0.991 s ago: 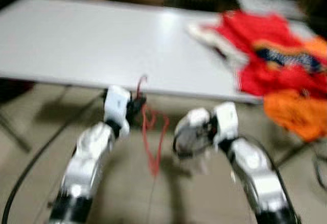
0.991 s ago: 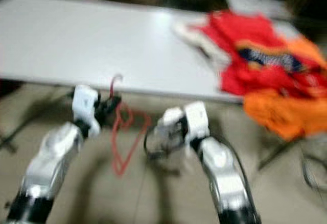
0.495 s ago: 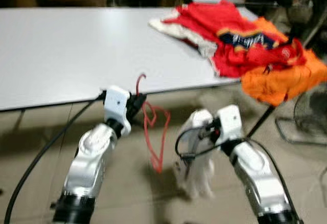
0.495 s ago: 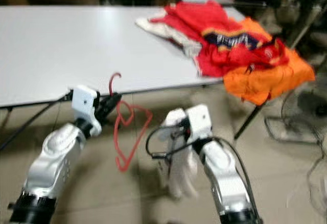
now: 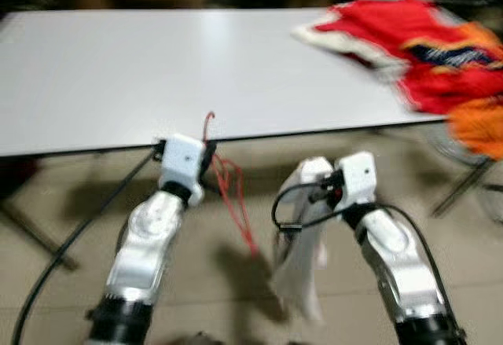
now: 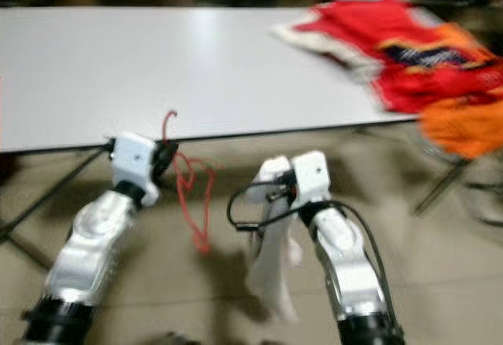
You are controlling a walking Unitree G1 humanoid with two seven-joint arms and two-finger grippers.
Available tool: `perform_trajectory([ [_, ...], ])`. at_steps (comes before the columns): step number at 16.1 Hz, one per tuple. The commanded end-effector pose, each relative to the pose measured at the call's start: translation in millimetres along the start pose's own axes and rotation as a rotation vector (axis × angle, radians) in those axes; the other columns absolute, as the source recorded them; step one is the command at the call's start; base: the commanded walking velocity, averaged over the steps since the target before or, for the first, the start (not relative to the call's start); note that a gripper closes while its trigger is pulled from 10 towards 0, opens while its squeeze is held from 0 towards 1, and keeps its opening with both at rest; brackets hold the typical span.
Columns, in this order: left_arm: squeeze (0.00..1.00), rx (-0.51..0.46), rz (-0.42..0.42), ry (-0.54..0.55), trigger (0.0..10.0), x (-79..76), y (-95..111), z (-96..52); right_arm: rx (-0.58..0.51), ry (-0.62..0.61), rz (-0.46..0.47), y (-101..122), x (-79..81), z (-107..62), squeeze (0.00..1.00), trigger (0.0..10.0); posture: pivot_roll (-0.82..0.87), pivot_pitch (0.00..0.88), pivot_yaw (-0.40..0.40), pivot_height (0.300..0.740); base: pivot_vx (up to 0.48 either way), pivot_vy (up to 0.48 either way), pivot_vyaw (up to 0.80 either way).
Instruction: Hang hanger
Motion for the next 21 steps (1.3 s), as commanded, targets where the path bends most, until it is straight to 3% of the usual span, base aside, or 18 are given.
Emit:
perform_trajectory([
  [1,0.0,-0.015,0.062,0.048,10.0,8.3,3.7,2.4,-0.055,-0.009,-0.029,12.5,-2.8,0.6,0.42,10.0,-0.05,0.016,-0.047,0.74,0.0,0.0,0.5],
  [2,0.0,-0.019,0.125,0.099,10.0,18.5,3.2,1.0,-0.093,-0.027,-0.054,19.3,-4.4,-0.1,0.42,10.0,-0.06,0.018,-0.045,0.74,0.0,0.0,0.46],
  [4,0.0,-0.124,0.465,0.315,10.0,56.0,17.1,-12.6,-0.194,-0.123,-0.086,37.6,-18.7,-5.3,0.35,10.0,-0.06,0.024,-0.041,0.74,0.0,0.0,0.0],
  [5,0.0,-0.159,0.513,0.338,10.0,61.5,19.9,-15.9,-0.201,-0.14,-0.073,38.2,-22.5,-6.6,0.35,10.0,-0.07,0.027,-0.041,0.74,0.0,0.0,0.0],
  [10,0.0,-0.169,0.383,0.302,10.0,53.4,21.2,-4.9,-0.173,-0.116,-0.08,25.7,-17.7,-10.0,0.35,10.0,-0.08,0.038,-0.034,0.74,0.0,0.0,0.0],
  [11,0.0,-0.112,0.232,0.309,10.0,55.9,11.6,-1.2,-0.177,-0.111,-0.074,25.9,-15.2,-10.9,0.34,10.0,-0.08,0.038,-0.03,0.74,0.0,0.0,0.0],
  [12,0.0,-0.083,0.136,0.31,10.0,58.0,6.4,-0.1,-0.178,-0.111,-0.073,26.1,-14.7,-11.2,0.34,10.0,-0.08,0.039,-0.028,0.74,0.0,0.0,0.0],
  [13,0.0,-0.034,-0.036,0.296,10.0,59.4,-2.8,0.9,-0.176,-0.118,-0.066,26.0,-16.1,-11.6,0.34,10.0,-0.08,0.04,-0.025,0.74,0.0,0.0,0.0],
  [14,0.0,0.009,-0.152,0.258,10.0,55.5,-11.7,0.7,-0.172,-0.121,-0.055,24.7,-17.1,-11.8,0.33,10.0,-0.08,0.04,-0.023,0.74,0.0,0.0,0.0],
  [15,0.0,0.039,-0.204,0.242,10.0,55.9,-19.5,-4.1,-0.169,-0.12,-0.054,23.4,-17.2,-12.2,0.34,10.0,-0.08,0.04,-0.022,0.74,0.0,0.0,0.0],
  [18,0.0,0.065,-0.278,0.262,10.0,67.8,-26.7,-14.2,-0.156,-0.11,-0.054,19.2,-15.8,-12.6,0.34,10.0,-0.06,0.039,-0.027,0.74,0.0,0.0,0.0],
  [21,0.0,-0.018,-0.183,0.237,10.0,73.0,-1.6,-8.8,-0.158,-0.104,-0.046,20.6,-13.9,-9.2,0.34,10.0,-0.06,0.035,-0.033,0.74,0.0,0.0,0.0],
])
Point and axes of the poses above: a point about 5 cm out from each wrist's last joint towards the gripper, its own z axis pointing out of the wrist towards the gripper, its own y axis along the axis of the wrist's last joint, x = y × z, the point moved 4 cm from there along z, pointing out of the wrist towards the gripper, and after that the axes turned 15 degrees about z, right-handed, at the moved point
